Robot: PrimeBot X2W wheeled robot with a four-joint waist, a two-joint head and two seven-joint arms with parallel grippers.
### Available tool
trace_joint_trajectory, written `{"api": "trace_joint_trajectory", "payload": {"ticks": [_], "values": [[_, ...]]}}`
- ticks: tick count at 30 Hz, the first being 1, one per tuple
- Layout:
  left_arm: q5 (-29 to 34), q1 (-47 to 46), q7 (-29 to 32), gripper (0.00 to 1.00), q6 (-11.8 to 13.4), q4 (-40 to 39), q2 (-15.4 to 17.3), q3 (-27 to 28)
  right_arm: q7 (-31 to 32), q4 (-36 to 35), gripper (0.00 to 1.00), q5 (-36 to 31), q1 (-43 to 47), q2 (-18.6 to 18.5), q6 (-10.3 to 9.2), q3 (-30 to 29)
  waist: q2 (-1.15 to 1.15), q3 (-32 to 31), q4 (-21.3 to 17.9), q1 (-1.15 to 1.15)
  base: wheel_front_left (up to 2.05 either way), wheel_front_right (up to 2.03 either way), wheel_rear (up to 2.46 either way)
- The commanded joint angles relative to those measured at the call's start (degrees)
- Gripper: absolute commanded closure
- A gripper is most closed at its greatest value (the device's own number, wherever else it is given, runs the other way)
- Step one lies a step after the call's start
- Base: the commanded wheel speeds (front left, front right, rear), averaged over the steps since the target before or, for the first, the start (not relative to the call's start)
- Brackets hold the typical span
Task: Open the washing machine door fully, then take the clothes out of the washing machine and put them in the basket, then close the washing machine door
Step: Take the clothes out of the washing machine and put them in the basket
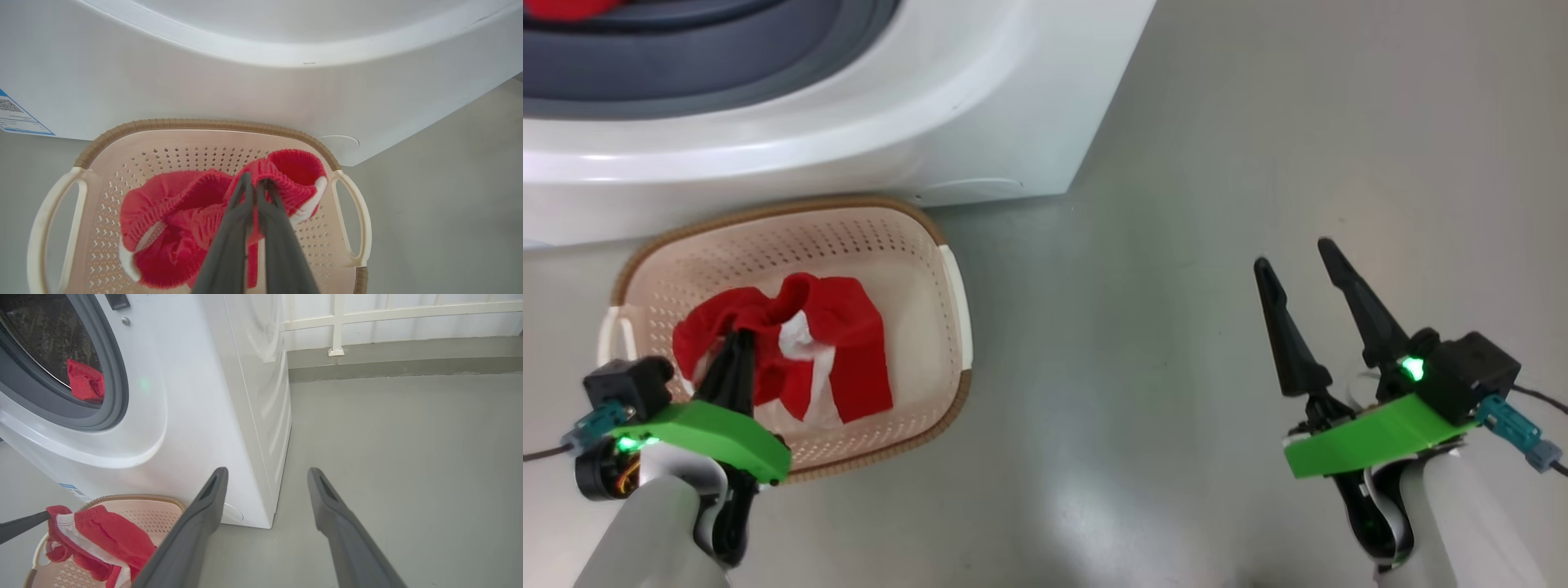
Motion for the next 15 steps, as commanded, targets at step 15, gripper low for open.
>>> {"api": "trace_joint_trajectory", "payload": {"ticks": [15], "values": [[-5.97,-11.30,-0.31,1.00,-0.17,16.60,5.23,-12.64,-0.27,-2.34,0.00,-1.68,-2.96,1.66,0.09,3.30,0.00,6.89,-3.12,0.00,0.00,0.00,0.00]]}}
